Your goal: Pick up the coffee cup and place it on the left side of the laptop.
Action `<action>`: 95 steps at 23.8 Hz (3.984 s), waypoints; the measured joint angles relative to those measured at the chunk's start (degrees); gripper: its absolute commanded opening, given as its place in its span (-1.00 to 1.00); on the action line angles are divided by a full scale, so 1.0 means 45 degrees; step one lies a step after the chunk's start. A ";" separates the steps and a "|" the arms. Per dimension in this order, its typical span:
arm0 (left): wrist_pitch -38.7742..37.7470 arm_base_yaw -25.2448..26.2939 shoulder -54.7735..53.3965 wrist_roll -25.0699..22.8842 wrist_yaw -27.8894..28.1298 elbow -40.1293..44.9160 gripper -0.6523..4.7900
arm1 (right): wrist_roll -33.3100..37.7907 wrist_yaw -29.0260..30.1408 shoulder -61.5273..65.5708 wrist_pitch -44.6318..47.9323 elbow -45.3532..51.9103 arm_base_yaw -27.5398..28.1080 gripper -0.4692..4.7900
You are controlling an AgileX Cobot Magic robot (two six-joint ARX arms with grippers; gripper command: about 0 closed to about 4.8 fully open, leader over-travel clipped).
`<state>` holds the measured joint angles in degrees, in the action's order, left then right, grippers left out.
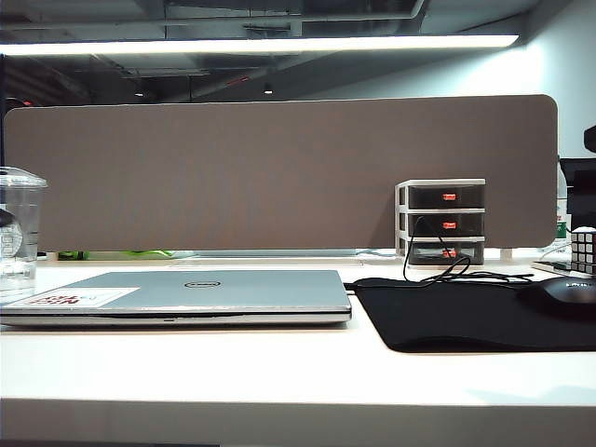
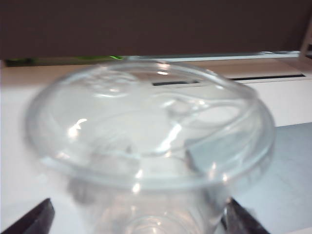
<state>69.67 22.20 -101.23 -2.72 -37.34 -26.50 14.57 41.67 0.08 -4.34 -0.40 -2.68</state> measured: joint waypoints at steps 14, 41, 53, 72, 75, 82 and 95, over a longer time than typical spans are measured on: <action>0.0049 0.0457 0.4687 0.2637 0.0437 0.3264 1.00 | -0.0238 0.0092 0.0000 0.0083 0.0000 0.0000 -0.82; -0.0588 -0.4299 1.0491 0.3385 0.3473 0.5867 -0.78 | -0.0578 -0.2395 0.0000 0.0534 0.0000 0.0005 -0.82; -0.4109 -0.4299 1.3464 0.2433 0.3215 0.5863 -0.78 | -0.2370 -0.4794 0.0000 0.1020 0.0000 0.0005 -0.83; -1.4047 -0.4299 2.2328 0.0233 0.6781 0.5867 -0.78 | -0.3342 -0.9476 0.0000 0.1137 0.0000 0.0000 -0.83; -1.4591 -0.4299 2.2474 0.0180 0.6785 0.5853 -0.78 | -0.3575 -0.9836 0.0000 0.1205 0.0000 0.0000 -0.83; -1.4848 -0.4299 2.2474 0.0170 0.5527 0.5848 -0.78 | -0.3643 -0.9559 0.0000 0.1467 0.0000 0.0000 -0.82; -1.5509 -0.4299 2.2474 0.0170 0.5493 0.5853 -0.78 | -0.3643 -0.9544 0.0000 0.1462 0.0000 0.0000 -0.82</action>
<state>-0.12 2.85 -0.10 -1.96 -12.62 -0.16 -1.83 -1.28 0.08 2.24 -0.40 -2.68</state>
